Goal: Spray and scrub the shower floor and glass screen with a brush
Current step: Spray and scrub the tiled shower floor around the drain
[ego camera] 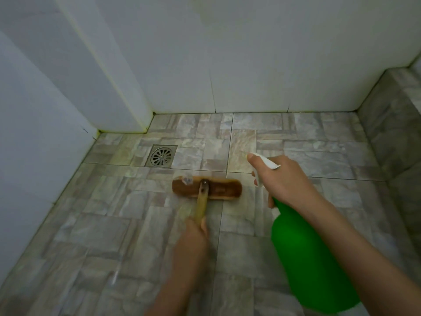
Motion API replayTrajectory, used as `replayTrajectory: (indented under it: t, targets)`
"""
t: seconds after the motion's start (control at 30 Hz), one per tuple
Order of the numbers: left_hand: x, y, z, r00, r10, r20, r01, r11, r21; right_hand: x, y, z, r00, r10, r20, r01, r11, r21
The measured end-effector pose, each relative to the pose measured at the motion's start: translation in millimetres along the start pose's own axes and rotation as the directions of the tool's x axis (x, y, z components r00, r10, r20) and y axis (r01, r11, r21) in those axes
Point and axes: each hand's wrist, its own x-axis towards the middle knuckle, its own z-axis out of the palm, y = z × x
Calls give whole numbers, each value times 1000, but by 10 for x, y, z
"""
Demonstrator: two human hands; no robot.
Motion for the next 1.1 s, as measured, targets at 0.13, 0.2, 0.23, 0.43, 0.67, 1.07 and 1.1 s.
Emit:
replayTrajectory:
  t: [0.13, 0.2, 0.23, 0.43, 0.67, 1.07, 1.1]
  targets:
    - [973, 509, -402, 1000, -21, 8, 21, 1000, -22, -157, 65, -130, 998, 43, -40, -43, 999, 16]
    - [1162, 682, -501, 999, -36, 30, 37, 999, -32, -222, 83, -191, 997, 56, -56, -54, 998, 27]
    - [1072, 678, -475, 999, -10, 41, 9, 1000, 12, -254, 94, -210, 996, 68, -64, -66, 997, 30]
    - [-858, 60, 155, 999, 10, 34, -9, 1000, -8, -420, 197, -162, 994, 102, -24, -102, 995, 21]
    - [537, 595, -409, 990, -3, 143, -15, 992, 124, -565, 206, -60, 995, 98, -10, -98, 995, 23]
    - [-2240, -744, 134, 970, -237, 61, 240, 970, -47, -985, 164, 259, 976, 31, 216, -17, 998, -65]
    - [-2175, -791, 97, 974, -224, 40, 225, 974, -16, -976, 123, 311, 971, 20, 238, -7, 999, -54]
